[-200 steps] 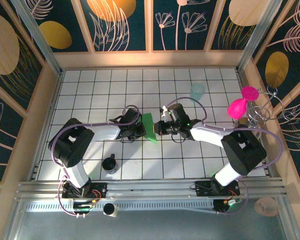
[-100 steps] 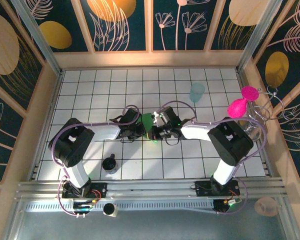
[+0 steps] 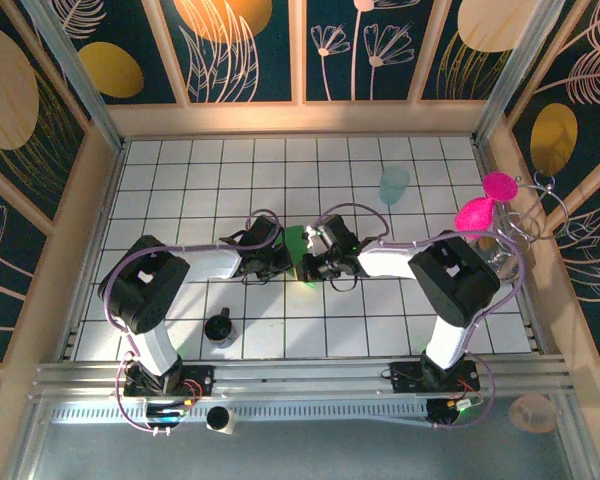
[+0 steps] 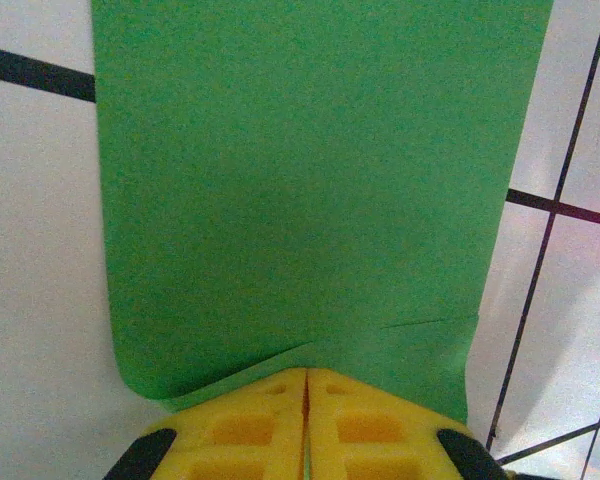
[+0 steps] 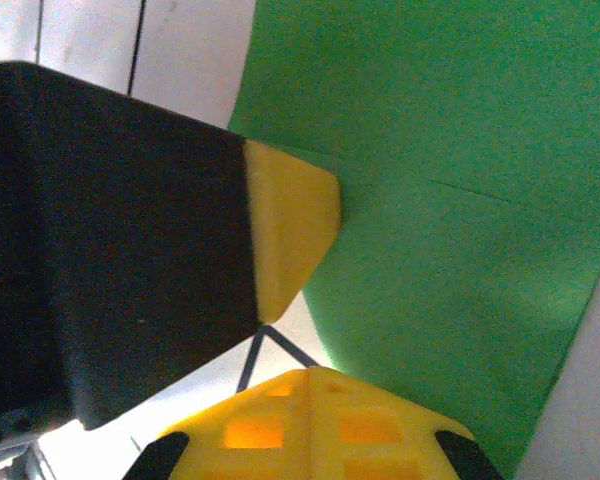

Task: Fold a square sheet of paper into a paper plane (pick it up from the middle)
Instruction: Third fold the triangle at the center of the table.

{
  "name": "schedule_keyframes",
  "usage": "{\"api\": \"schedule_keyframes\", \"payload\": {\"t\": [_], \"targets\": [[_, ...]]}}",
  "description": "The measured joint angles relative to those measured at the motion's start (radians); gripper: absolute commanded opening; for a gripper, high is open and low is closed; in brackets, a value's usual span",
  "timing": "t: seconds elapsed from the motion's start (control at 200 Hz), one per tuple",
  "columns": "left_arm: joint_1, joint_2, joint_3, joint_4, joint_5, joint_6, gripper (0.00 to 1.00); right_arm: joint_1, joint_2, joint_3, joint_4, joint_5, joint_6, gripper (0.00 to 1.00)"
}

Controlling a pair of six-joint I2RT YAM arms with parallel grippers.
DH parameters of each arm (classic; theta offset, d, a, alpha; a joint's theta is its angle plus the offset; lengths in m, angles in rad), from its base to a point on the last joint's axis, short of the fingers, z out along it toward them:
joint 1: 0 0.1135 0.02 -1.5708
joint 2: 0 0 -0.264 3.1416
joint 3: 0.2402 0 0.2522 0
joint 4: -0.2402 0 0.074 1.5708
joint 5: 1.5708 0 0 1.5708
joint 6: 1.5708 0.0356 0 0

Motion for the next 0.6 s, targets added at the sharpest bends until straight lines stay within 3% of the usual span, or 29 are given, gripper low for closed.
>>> {"api": "schedule_keyframes", "payload": {"t": [0.601], "targets": [[0.000,0.002,0.004,-0.004,0.000,0.004,0.10,0.000,0.015,0.000,-0.024,0.032,-0.016,0.05]]}}
